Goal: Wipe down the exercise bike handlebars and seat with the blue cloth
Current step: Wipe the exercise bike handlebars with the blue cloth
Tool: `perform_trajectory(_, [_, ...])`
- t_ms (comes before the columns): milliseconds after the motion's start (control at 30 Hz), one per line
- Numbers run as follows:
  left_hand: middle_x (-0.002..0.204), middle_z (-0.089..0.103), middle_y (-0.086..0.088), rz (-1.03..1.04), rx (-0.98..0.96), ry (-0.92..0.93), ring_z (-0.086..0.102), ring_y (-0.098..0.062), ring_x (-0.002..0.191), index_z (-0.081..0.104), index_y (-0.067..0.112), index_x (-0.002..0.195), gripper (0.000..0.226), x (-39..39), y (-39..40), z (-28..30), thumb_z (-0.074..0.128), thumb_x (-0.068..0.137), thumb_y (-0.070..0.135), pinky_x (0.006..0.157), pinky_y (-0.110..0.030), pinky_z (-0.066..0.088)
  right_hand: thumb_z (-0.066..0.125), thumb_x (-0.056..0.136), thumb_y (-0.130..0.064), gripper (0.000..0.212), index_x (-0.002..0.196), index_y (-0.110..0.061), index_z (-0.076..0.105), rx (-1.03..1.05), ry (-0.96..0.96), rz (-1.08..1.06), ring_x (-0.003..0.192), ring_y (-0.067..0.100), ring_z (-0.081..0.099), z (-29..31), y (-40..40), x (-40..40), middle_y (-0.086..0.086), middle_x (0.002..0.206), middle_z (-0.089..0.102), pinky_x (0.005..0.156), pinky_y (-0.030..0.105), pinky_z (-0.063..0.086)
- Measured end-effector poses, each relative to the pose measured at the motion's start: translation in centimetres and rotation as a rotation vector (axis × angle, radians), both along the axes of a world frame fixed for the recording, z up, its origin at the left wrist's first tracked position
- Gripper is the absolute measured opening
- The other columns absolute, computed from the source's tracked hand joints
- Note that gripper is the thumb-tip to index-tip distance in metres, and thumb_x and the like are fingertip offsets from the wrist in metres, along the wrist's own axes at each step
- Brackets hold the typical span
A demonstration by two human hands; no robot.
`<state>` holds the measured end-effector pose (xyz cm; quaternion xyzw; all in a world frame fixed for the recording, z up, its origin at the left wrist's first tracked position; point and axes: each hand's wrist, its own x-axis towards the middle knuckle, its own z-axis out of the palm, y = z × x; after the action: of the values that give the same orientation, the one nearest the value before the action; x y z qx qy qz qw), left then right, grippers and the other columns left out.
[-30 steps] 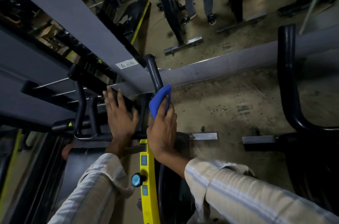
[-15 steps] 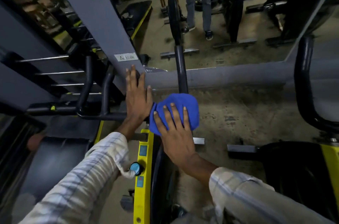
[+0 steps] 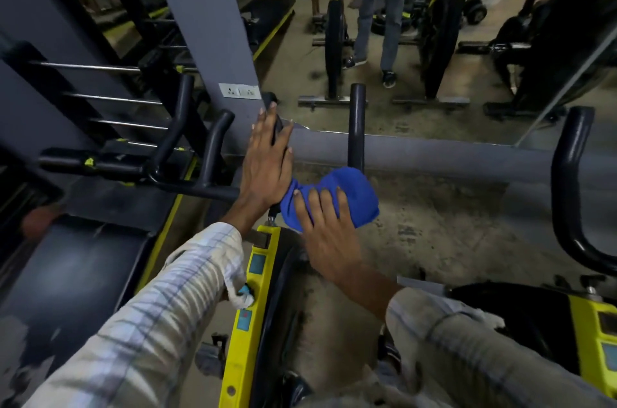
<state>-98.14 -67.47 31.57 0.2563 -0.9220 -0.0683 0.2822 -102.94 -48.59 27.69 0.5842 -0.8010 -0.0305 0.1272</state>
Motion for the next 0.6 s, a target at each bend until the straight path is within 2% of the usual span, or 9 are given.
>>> perform_trajectory(100, [0.177,0.011,-0.017,0.004,0.013,-0.003,0.008,-0.037,0.165,0.042,0.012,0.16,0.054,-0.1,-0.1,0.0,0.039,0.107,0.023,0.132,-0.056,0.017,0.066,0.089,-0.037,0.056,0.137,-0.01,0.054,0.059,-0.097,-0.016,0.099,0.035,0.065,2.7,-2.7,-0.8,0.012,0.111,0.068,0.089,0.047,0.048])
perform_trajectory(167, [0.177,0.011,-0.017,0.005,0.018,0.006,0.009,-0.036,0.165,0.043,0.013,0.159,0.052,-0.1,-0.2,0.0,0.041,0.107,0.021,0.131,-0.058,0.019,0.064,0.093,-0.039,0.041,0.126,-0.014,0.061,0.139,-0.217,0.023,0.095,0.031,0.071,4.8,-4.1,-1.7,0.007,0.105,0.073,0.071,0.037,0.04])
perform_trajectory(233, [0.177,0.012,-0.016,0.0,0.017,0.015,0.009,-0.036,0.165,0.044,0.014,0.159,0.052,0.0,-0.2,-0.1,0.043,0.107,0.02,0.131,-0.058,0.019,0.063,0.096,-0.038,0.03,0.116,-0.016,0.063,0.172,-0.275,0.026,0.095,0.029,0.072,5.3,-4.8,-2.2,0.005,0.105,0.074,0.07,0.035,0.036])
perform_trajectory(300, [0.177,0.012,-0.016,-0.006,0.014,0.021,0.01,-0.036,0.165,0.044,0.014,0.158,0.052,0.0,-0.1,-0.1,0.044,0.107,0.019,0.131,-0.057,0.019,0.065,0.094,-0.036,0.035,0.121,-0.014,0.06,0.097,-0.203,0.009,0.093,0.03,0.07,4.3,-4.1,-1.6,0.006,0.104,0.073,0.073,0.038,0.041])
perform_trajectory(333, [0.177,0.012,-0.016,-0.004,0.011,0.023,0.01,-0.036,0.165,0.045,0.014,0.158,0.051,0.0,-0.1,-0.1,0.044,0.107,0.019,0.131,-0.057,0.019,0.064,0.094,-0.033,0.04,0.128,-0.012,0.058,0.067,-0.175,-0.013,0.097,0.032,0.067,3.1,-3.3,-1.1,0.009,0.109,0.071,0.083,0.043,0.047])
perform_trajectory(367, [0.177,0.012,-0.016,-0.003,0.009,0.024,0.01,-0.036,0.165,0.045,0.014,0.157,0.051,0.1,-0.1,-0.1,0.044,0.107,0.019,0.131,-0.057,0.019,0.06,0.095,-0.028,0.046,0.137,-0.009,0.054,0.008,-0.156,-0.006,0.108,0.035,0.065,1.7,-2.4,-0.5,0.013,0.12,0.069,0.099,0.05,0.047])
perform_trajectory(433, [0.177,0.012,-0.015,-0.001,0.014,0.025,0.01,-0.035,0.165,0.046,0.014,0.157,0.05,0.1,-0.1,0.0,0.045,0.107,0.019,0.131,-0.057,0.019,0.048,0.097,-0.019,0.059,0.154,-0.006,0.041,-0.115,-0.095,0.054,0.138,0.042,0.052,-0.9,-0.5,0.2,0.019,0.15,0.054,0.122,0.061,0.032])
perform_trajectory(500, [0.177,0.012,-0.014,-0.002,0.017,0.018,0.009,-0.034,0.165,0.046,0.014,0.156,0.049,0.1,0.0,-0.1,0.045,0.107,0.019,0.131,-0.056,0.02,0.043,0.1,-0.016,0.063,0.161,-0.007,0.032,-0.201,-0.015,0.13,0.155,0.043,0.035,-2.0,0.8,0.0,0.019,0.167,0.036,0.126,0.064,0.025])
perform_trajectory(600, [0.177,0.013,-0.015,-0.015,0.035,0.019,0.009,-0.035,0.165,0.048,0.013,0.155,0.047,0.1,-0.1,-0.1,0.044,0.108,0.02,0.13,-0.059,0.022,0.042,0.103,-0.019,0.063,0.164,-0.009,0.028,-0.174,0.1,0.254,0.159,0.041,0.026,-2.6,1.5,-0.7,0.017,0.172,0.027,0.127,0.065,0.02])
